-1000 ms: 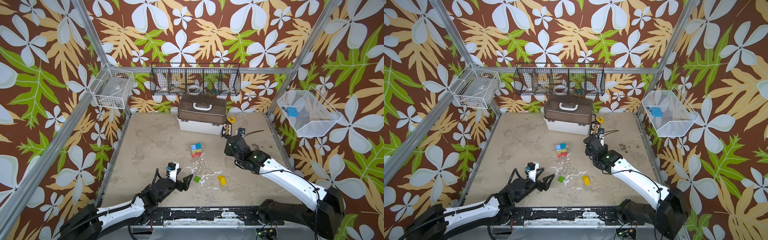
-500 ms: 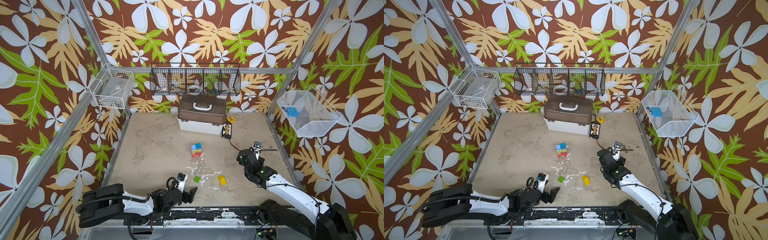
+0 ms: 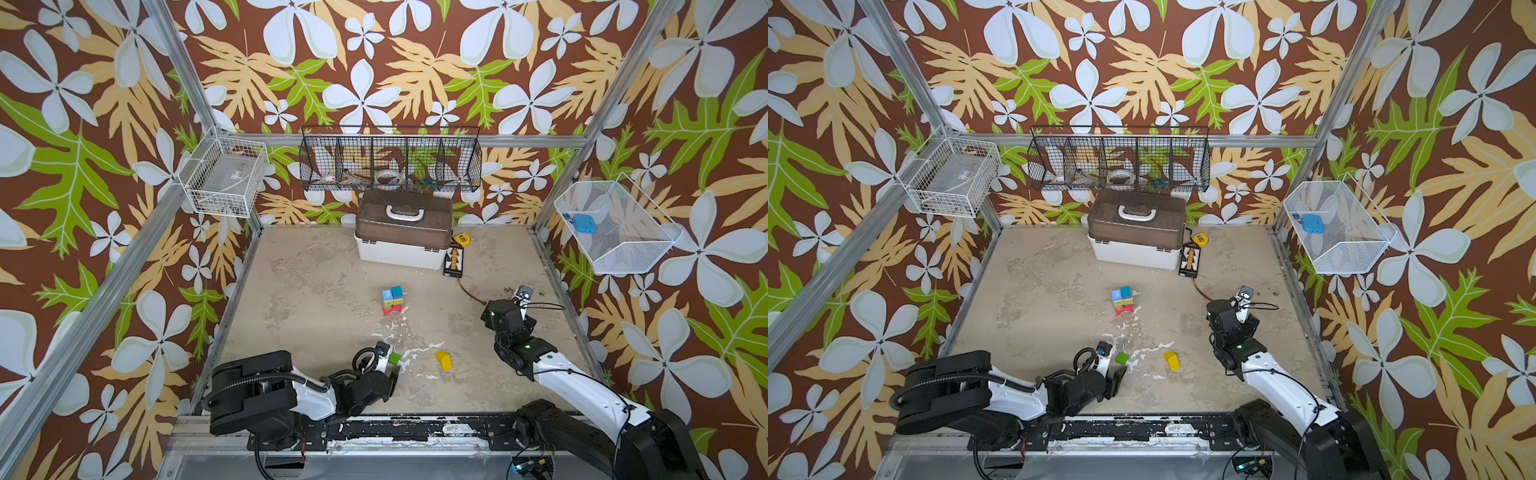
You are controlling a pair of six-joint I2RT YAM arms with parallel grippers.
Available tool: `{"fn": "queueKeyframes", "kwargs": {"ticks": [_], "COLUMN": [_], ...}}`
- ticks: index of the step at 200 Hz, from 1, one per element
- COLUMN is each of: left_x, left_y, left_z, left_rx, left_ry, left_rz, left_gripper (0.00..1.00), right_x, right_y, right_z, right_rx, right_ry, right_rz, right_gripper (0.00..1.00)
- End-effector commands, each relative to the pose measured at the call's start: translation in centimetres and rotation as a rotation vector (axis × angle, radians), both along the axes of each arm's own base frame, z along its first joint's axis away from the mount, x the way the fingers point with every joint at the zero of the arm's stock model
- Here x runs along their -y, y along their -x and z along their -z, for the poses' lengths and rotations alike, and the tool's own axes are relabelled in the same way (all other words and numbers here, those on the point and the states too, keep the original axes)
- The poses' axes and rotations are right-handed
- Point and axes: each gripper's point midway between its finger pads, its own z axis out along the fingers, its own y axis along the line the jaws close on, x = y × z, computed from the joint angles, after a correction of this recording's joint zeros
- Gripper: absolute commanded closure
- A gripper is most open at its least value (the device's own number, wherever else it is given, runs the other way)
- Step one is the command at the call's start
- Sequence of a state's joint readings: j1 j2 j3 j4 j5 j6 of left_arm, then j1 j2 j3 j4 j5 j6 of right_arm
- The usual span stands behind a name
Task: Build the wood block tower
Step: 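Lower the left gripper over the green cube and close on it, then lift the green cube with the left gripper and carry it over the tower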
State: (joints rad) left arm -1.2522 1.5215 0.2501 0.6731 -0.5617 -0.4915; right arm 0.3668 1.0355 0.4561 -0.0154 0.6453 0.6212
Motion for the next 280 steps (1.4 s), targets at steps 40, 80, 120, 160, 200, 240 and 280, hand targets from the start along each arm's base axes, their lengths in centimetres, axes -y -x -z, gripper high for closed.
{"fn": "queueKeyframes", "kwargs": {"ticks": [40, 80, 120, 160, 200, 240, 280], "left_x": [0.5, 0.8, 1.1, 1.4, 2.0, 1.5, 0.0], "left_y": [-0.8, -0.9, -0.6, -0.6, -0.8, -2.3, -4.8], "left_z": [2.3, 2.3, 2.5, 2.6, 1.0, -2.8, -8.5], "left_rx": [0.006, 0.007, -0.009, -0.005, -0.013, -0.036, 0.04], "left_ry": [-0.141, -0.143, -0.143, -0.133, -0.078, 0.085, 0.15], "left_rz": [-0.018, -0.012, 0.009, 0.022, 0.044, 0.031, -0.019], "left_gripper": [0.43, 0.55, 0.68, 0.81, 0.85, 0.9, 0.95], "right_x": [-0.6, -0.6, -0.6, -0.6, -0.7, -0.7, -0.7], "right_y": [-0.6, -0.5, -0.5, -0.5, -0.6, -0.6, -0.6], "right_z": [-0.1, 0.0, -0.1, 0.0, 0.0, -0.1, -0.2], "right_rx": [-0.009, -0.011, -0.008, -0.01, -0.015, -0.005, 0.002], "right_ry": [-0.003, -0.004, -0.006, -0.008, -0.005, -0.01, -0.011], "right_rz": [-0.026, -0.028, -0.029, -0.031, -0.03, -0.027, -0.03], "right_gripper": [0.14, 0.15, 0.15, 0.15, 0.16, 0.15, 0.15]}}
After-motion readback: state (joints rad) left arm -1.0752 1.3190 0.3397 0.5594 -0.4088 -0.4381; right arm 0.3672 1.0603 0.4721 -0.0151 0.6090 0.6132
